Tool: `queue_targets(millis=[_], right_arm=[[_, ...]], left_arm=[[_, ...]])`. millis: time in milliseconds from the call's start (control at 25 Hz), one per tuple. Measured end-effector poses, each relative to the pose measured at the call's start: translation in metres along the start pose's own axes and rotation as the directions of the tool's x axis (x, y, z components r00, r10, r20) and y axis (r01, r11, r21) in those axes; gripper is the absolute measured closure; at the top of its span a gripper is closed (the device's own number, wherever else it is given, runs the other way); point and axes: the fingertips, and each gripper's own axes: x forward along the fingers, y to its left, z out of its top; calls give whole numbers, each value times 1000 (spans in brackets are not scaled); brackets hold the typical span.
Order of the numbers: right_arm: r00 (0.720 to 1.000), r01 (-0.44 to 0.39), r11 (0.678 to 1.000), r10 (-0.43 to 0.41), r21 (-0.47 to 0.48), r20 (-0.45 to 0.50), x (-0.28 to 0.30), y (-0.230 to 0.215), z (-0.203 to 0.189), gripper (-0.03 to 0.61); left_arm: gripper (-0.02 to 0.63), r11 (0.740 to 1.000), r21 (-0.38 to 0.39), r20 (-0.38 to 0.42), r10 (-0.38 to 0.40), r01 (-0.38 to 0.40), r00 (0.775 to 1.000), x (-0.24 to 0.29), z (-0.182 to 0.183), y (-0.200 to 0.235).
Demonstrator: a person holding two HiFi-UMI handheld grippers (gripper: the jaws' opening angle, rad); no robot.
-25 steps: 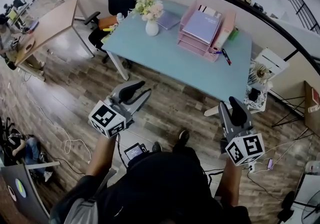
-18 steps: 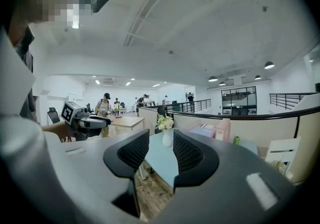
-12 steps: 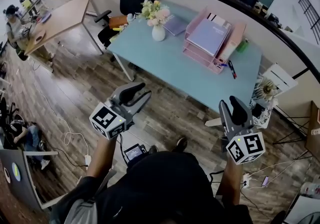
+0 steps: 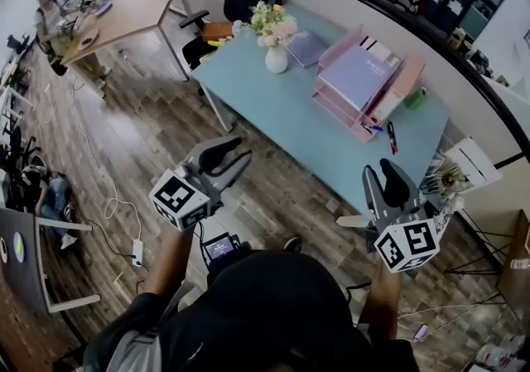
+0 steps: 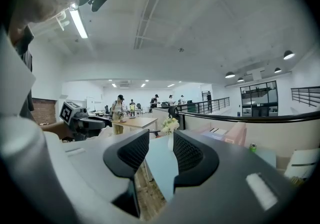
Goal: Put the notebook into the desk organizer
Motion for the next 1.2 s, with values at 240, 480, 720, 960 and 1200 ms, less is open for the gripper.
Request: queue_targets(millis=[240,480,720,960,1200], right_arm=[[999,-36,999,36,10,1,2,-23,-5,448],[1000,-22,1000,22,22,-2,4,-41,-8,448],[999,31,999,-31,34,-9,12,-58,-11,447],[993,119,992,-118,46,-8,29,-72,-11,448],[981,193,980,-193,51,-9,57,-81,-4,446]], left_arm=[[431,999,4,-4,32,-32,999,17,-1,-11],[431,1000,8,-8,5,-5,1000,42,-1,-13],[431,998,8,-11,-62,62,998,77,-3,-3],[431,988,-8,2,-152,152,988,117,3,26],[431,974,0,-9,-224,224,974,149,7,63]])
